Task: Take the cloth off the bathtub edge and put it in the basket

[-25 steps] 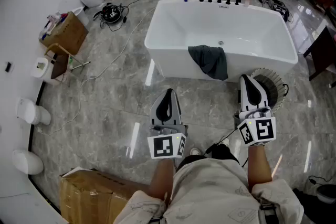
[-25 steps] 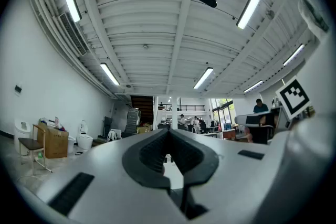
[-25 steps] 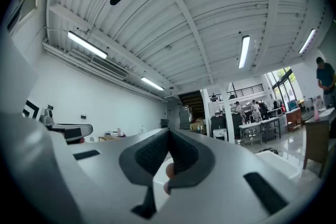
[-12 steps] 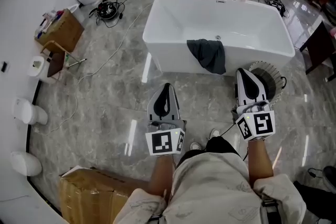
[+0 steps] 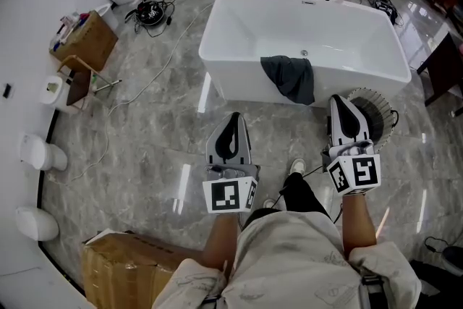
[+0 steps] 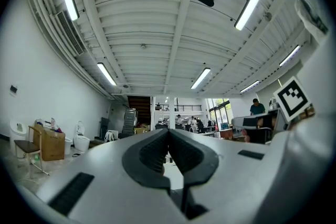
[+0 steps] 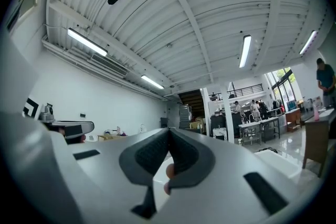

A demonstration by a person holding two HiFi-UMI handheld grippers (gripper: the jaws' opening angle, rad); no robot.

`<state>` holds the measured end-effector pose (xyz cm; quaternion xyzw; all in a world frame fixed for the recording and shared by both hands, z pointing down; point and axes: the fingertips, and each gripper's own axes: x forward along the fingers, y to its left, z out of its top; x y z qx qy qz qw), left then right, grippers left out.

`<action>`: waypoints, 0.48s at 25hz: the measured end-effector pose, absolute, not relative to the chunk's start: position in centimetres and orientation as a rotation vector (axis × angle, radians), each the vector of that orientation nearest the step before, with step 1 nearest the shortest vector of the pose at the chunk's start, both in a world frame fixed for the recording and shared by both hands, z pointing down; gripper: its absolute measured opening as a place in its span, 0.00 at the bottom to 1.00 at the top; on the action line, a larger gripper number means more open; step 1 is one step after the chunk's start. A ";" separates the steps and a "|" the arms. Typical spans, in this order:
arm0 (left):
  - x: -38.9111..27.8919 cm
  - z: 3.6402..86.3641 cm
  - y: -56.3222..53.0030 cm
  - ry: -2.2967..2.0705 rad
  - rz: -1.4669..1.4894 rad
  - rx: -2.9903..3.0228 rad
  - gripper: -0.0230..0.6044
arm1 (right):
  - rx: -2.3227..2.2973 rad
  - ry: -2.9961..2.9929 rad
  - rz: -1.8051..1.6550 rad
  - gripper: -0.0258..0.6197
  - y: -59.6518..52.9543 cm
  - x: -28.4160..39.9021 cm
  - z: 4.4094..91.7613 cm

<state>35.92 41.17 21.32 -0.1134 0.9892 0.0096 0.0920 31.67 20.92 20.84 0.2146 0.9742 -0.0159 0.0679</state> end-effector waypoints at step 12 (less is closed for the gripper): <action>25.5 21.0 37.5 2.934 -0.021 -0.418 0.04 | 0.641 2.990 -0.161 0.02 17.5 21.1 22.7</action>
